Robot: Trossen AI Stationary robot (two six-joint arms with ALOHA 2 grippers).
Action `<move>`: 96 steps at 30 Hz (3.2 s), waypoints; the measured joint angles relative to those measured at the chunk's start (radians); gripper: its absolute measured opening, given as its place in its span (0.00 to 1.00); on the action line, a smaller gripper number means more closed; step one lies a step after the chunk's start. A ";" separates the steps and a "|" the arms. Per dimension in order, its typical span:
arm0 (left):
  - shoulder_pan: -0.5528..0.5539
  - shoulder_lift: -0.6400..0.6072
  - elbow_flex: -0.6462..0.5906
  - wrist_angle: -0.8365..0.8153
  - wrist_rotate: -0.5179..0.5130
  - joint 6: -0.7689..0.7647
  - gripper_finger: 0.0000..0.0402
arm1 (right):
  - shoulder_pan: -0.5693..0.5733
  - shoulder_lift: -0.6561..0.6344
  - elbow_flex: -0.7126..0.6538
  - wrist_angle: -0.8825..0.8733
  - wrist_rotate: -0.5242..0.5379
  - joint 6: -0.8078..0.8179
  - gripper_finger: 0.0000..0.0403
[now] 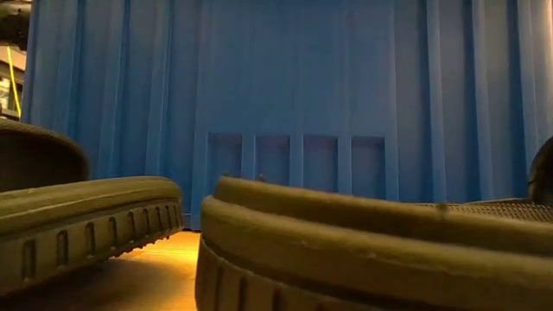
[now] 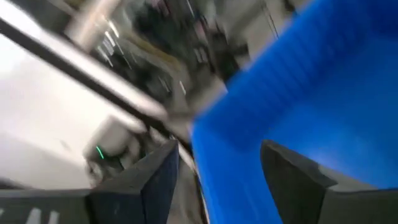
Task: Pick and place slides into bin
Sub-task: Put the black slipper into the bin
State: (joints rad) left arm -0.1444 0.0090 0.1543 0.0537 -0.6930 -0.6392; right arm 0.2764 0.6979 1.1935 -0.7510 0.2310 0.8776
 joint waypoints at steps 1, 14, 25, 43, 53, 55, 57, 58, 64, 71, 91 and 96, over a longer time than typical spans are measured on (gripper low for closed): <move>0.000 0.000 0.000 0.003 0.000 -0.003 0.32 | 0.000 0.029 0.036 -0.068 -0.023 0.009 0.54; 0.000 0.000 0.000 0.002 -0.006 -0.021 0.32 | 0.072 0.271 0.150 -0.654 -0.303 0.050 0.54; 0.000 0.000 0.000 0.001 -0.017 -0.023 0.32 | 0.466 0.370 0.000 -0.711 -0.129 0.164 0.53; 0.000 0.000 0.001 -0.012 -0.020 -0.021 0.32 | 0.745 0.461 -0.480 -0.268 -0.030 0.428 0.52; 0.000 0.000 0.001 -0.037 0.024 -0.024 0.32 | 0.708 0.572 -0.454 -0.343 0.128 0.343 0.52; 0.000 0.000 0.001 -0.037 0.028 -0.024 0.32 | 0.696 0.589 -0.454 -0.341 0.139 0.335 0.52; 0.000 0.000 0.001 -0.037 0.031 -0.024 0.32 | 0.688 0.603 -0.454 -0.345 0.163 0.336 0.52; 0.000 0.000 0.001 -0.037 0.031 -0.024 0.32 | 0.686 0.609 -0.454 -0.344 0.175 0.335 0.52; 0.000 0.000 0.001 -0.045 0.031 -0.024 0.32 | 0.685 0.648 -0.454 -0.387 0.235 0.344 0.53; 0.000 0.000 0.001 -0.056 0.031 -0.024 0.32 | 0.685 0.701 -0.454 -0.436 0.232 0.376 0.52; 0.000 0.000 0.001 -0.057 0.058 -0.031 0.32 | 0.541 0.863 -0.456 -0.451 0.239 0.484 0.08; 0.000 0.000 0.001 -0.057 0.058 -0.031 0.32 | 0.521 0.862 -0.454 -0.462 0.205 0.499 0.02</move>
State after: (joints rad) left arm -0.1444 0.0090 0.1551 -0.0032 -0.6353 -0.6705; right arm 0.7979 1.5597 0.7395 -1.2130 0.4356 1.3765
